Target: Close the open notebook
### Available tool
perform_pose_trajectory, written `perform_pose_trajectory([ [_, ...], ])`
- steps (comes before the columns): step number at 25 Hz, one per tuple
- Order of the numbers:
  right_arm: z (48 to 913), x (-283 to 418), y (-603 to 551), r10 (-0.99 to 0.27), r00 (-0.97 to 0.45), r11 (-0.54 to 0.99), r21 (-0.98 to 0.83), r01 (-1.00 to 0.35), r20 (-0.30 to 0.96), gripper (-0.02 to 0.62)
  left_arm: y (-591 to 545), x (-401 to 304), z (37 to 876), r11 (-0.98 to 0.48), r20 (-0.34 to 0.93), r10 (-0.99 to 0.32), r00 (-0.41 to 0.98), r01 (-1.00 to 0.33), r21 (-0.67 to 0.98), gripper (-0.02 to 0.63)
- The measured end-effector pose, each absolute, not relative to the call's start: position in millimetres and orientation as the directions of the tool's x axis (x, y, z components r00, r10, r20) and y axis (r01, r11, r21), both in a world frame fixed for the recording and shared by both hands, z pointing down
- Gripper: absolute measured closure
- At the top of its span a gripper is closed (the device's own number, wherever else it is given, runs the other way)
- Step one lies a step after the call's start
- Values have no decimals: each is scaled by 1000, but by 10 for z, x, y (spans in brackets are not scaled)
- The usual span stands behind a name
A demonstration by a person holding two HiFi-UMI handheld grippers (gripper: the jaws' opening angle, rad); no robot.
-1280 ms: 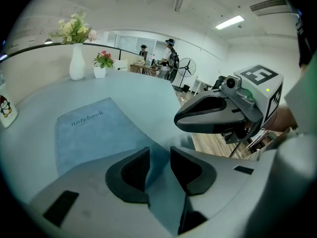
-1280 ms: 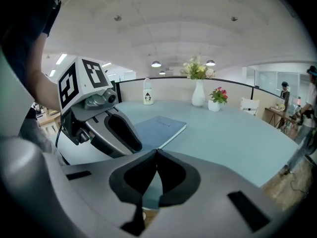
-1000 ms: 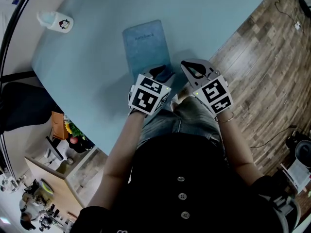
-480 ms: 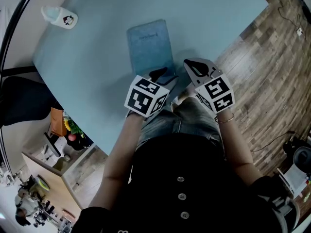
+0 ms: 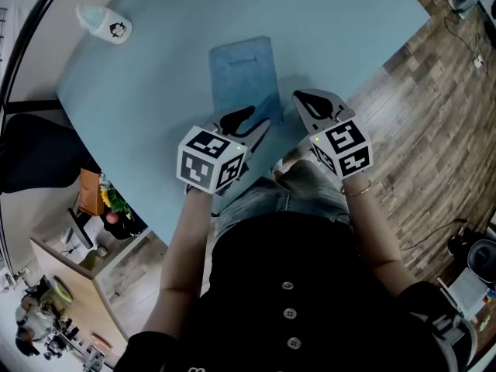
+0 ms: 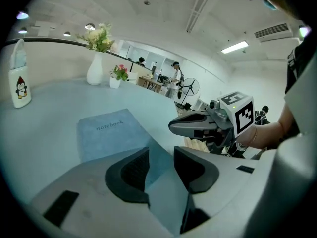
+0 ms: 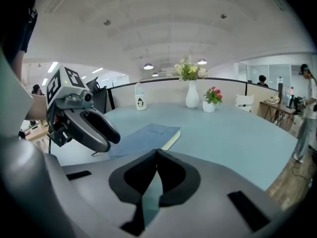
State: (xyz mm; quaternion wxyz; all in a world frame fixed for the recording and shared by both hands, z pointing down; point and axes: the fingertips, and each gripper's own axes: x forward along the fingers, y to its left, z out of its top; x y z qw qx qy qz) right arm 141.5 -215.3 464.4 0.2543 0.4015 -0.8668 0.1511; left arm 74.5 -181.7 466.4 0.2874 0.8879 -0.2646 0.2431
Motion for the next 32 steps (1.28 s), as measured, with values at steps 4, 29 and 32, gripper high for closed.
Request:
perform_pose_trajectory([
  [4, 4460, 1362, -2200, -639, -569, 643, -46, -764, 518, 593, -1995, 557, 4512, -665, 555, -413, 722, -656, 358, 510],
  [29, 3474, 947, -2290, -669, -674, 701, -33, -712, 314, 594, -2415, -111, 3042, -599, 273, -757, 594, -797, 74, 588],
  [32, 3406, 911, -2269, -669, -683, 707, -31, -706, 294, 594, -2364, -143, 2968, -557, 208, -798, 566, -824, 106, 588],
])
